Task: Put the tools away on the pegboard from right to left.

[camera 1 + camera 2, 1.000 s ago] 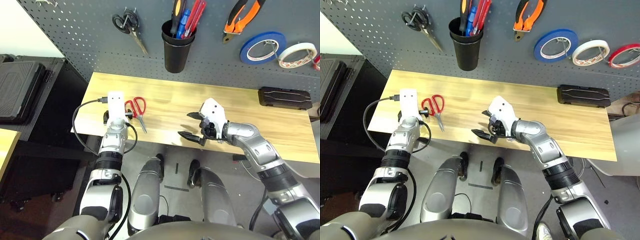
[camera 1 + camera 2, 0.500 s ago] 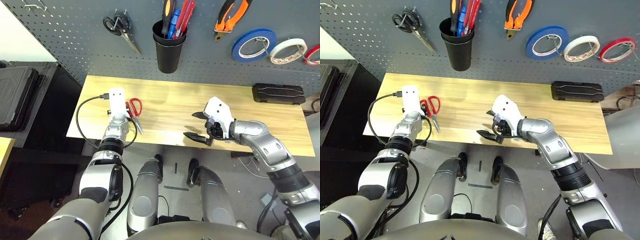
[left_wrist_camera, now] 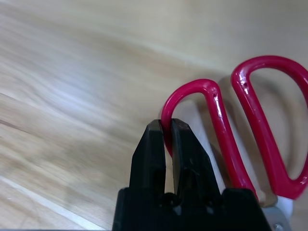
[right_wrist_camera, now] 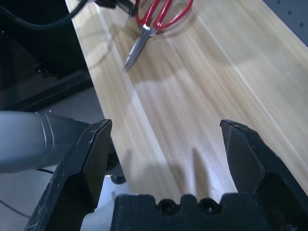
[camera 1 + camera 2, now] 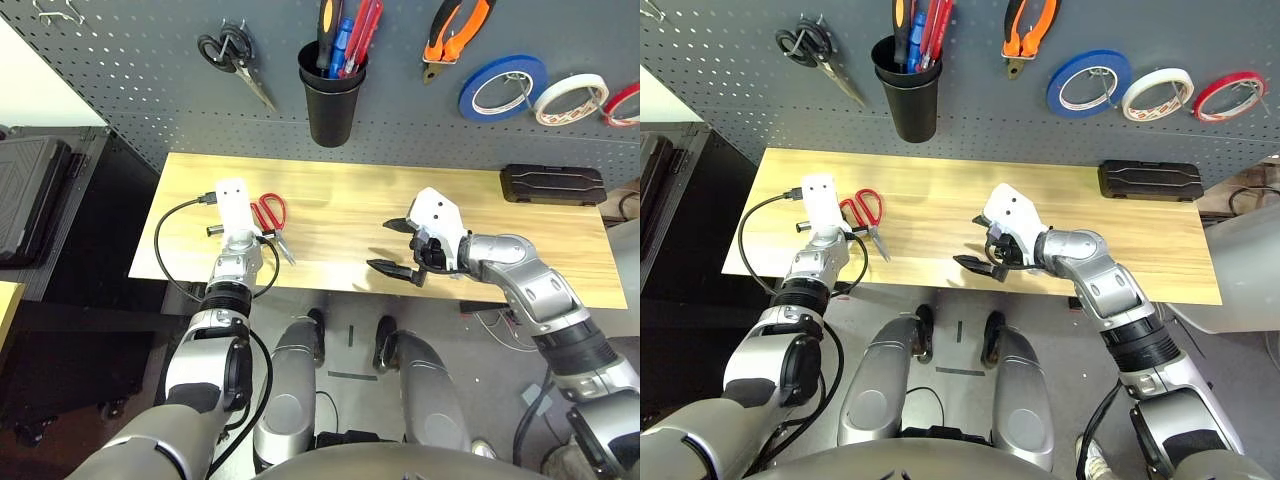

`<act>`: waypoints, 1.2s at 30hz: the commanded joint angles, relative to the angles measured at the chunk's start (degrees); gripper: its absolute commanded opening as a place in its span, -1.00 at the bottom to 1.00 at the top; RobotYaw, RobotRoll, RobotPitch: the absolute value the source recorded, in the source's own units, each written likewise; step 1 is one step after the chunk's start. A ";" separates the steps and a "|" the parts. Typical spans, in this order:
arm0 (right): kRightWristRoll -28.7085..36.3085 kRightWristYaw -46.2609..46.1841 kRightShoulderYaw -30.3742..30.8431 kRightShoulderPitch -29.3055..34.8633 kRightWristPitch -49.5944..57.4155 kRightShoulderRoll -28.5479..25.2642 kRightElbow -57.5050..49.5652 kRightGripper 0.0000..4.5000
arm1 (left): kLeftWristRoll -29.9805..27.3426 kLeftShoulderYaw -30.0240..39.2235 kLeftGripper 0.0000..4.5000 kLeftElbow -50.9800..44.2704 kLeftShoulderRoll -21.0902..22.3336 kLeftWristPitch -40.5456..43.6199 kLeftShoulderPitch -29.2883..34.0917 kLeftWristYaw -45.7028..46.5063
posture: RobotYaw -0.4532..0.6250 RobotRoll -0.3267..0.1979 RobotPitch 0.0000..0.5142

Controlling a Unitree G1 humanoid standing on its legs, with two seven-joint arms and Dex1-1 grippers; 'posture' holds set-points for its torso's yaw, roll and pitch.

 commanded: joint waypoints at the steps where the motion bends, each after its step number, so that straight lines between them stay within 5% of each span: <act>1: -0.31 0.82 0.07 -0.72 -3.82 0.77 3.68 1.00 | 0.08 0.15 -0.99 -11.64 -1.00 2.24 3.78 1.92 | 0.30 0.25 0.13; 16: 1.92 3.72 -4.66 -3.34 -17.75 2.91 16.26 1.00 | 1.99 -2.44 -0.99 -52.10 -2.16 10.87 16.42 0.68 | 0.55 0.25 -0.07; 36: 14.20 11.97 -17.36 -2.89 -36.90 6.08 23.66 1.00 | -12.10 0.99 -0.99 -67.39 1.97 7.19 17.81 -14.69 | 0.61 0.25 -0.11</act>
